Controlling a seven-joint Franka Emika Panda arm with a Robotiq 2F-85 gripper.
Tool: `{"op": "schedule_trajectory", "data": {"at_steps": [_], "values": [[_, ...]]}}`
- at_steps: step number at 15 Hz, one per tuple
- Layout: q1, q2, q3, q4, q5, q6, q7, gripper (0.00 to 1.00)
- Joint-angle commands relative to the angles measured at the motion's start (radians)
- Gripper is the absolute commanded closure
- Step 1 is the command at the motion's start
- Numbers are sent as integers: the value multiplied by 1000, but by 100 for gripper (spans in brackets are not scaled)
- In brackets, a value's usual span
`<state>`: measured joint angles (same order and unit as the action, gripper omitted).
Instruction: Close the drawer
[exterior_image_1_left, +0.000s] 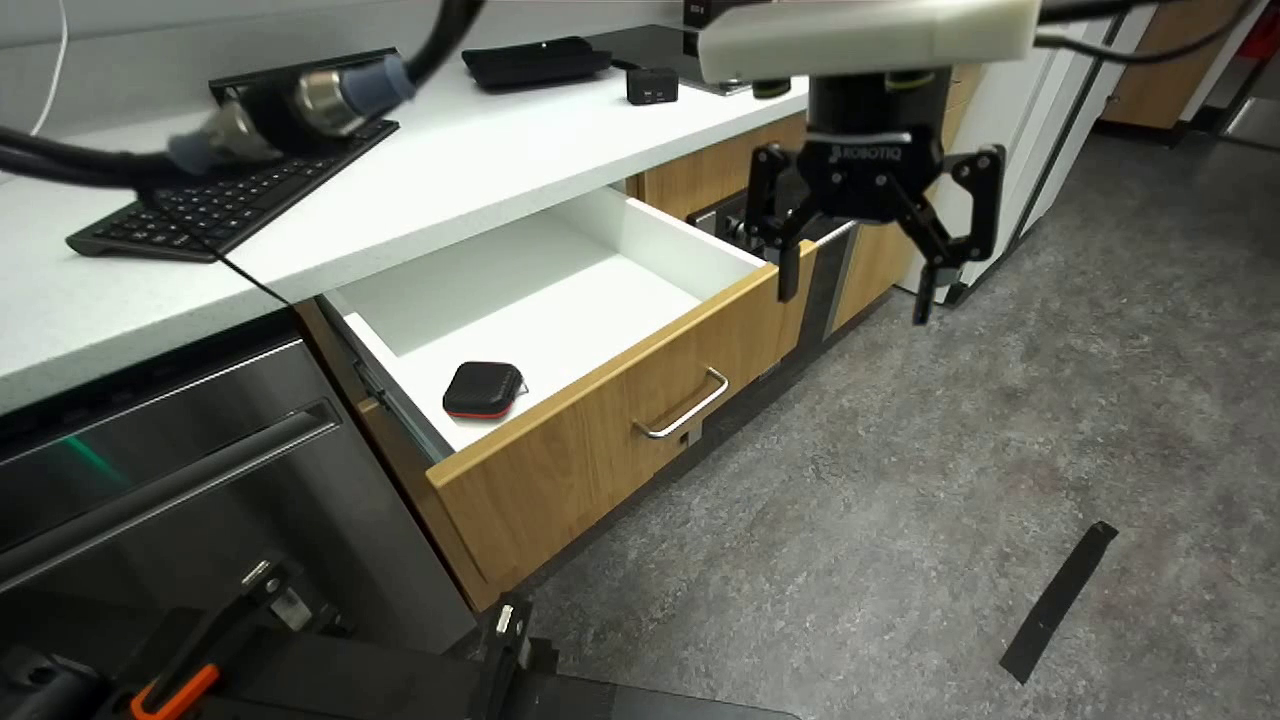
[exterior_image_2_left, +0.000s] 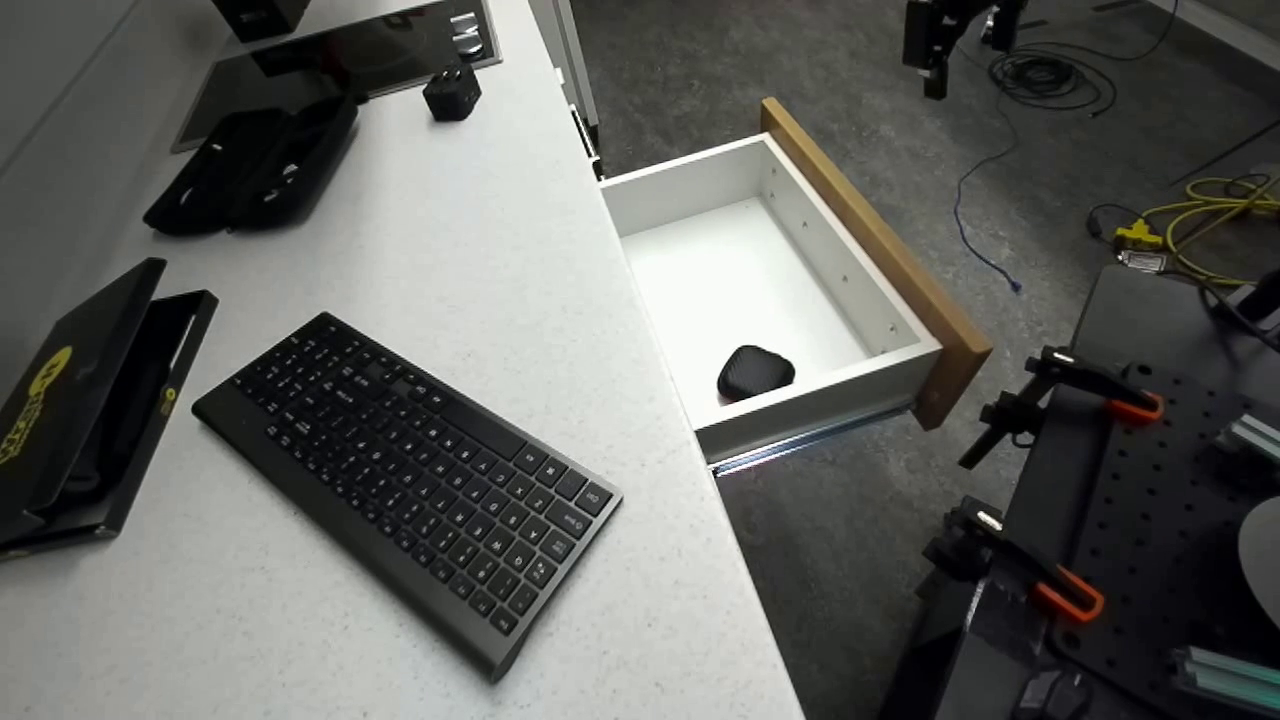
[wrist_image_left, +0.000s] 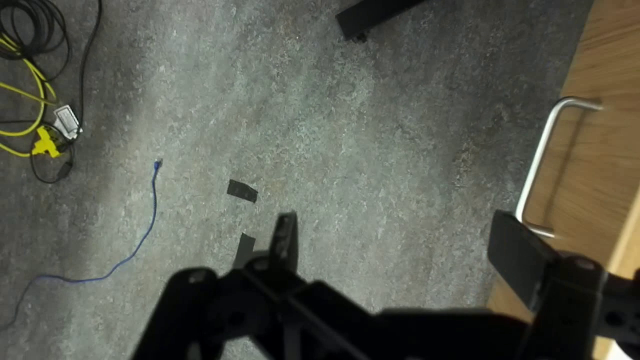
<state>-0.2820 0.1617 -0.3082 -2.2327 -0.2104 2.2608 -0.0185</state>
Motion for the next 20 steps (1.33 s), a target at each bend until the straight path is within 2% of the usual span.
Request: {"op": "schedule_trajectory", "data": {"at_steps": [1, 7, 11, 15, 20], "values": [[-29, 153, -17, 76, 18, 61, 46, 0], [-35, 426, 14, 256, 126, 83, 130, 0], [-43, 566, 51, 396, 186, 20, 125, 0], [-20, 633, 70, 476, 182, -17, 121, 0], [5, 650, 136, 551, 194, -122, 86, 0]]}}
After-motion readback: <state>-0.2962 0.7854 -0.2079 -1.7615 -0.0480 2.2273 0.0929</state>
